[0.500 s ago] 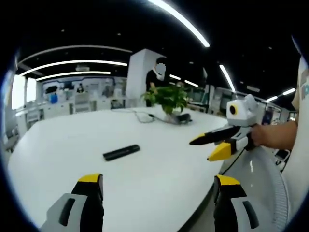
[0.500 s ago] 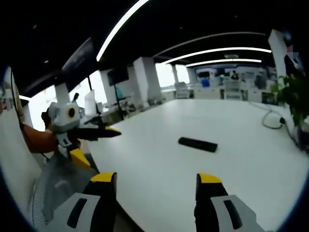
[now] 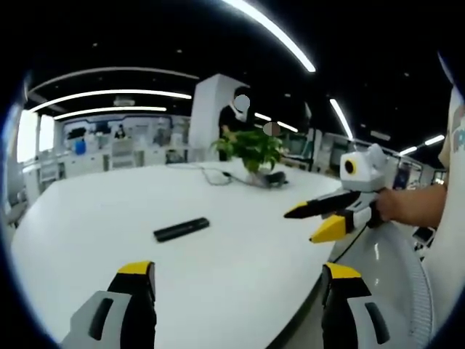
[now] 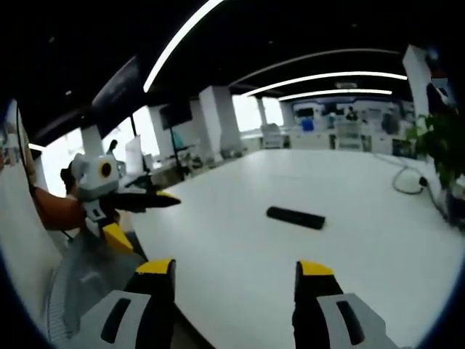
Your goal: Press the specified remote control buttons in sequence, fully releasing each button before pressing the next.
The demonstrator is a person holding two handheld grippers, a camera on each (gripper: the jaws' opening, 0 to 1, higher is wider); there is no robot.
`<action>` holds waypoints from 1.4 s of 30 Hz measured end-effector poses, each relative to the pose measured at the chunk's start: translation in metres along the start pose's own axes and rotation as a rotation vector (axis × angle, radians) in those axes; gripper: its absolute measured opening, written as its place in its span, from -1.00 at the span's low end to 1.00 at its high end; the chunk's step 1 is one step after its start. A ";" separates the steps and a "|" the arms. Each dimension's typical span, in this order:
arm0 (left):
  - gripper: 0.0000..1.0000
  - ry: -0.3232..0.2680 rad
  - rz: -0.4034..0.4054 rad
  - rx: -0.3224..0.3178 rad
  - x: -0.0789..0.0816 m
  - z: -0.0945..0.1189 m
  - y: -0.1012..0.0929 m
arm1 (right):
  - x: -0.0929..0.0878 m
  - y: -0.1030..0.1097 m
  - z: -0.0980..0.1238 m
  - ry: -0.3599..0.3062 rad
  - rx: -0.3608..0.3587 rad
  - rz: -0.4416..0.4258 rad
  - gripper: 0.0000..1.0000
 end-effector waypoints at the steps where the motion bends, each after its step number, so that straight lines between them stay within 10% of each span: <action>1: 0.96 0.001 -0.001 -0.001 0.000 0.000 0.000 | 0.000 0.000 0.000 0.000 0.000 0.000 0.28; 42: 0.95 -0.003 0.000 -0.015 0.001 0.001 -0.004 | -0.002 0.002 -0.001 0.019 -0.009 0.014 0.29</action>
Point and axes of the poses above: the point that each gripper's makers call its tool centre point, and the gripper's own axes: z roughly backward along the fingers, y roughly to its left, x roughly out of its top, the point moved 5 cm from there along z, roughly backward along the fingers, and after that the axes turned 15 degrees about x, right-handed, at the moved point
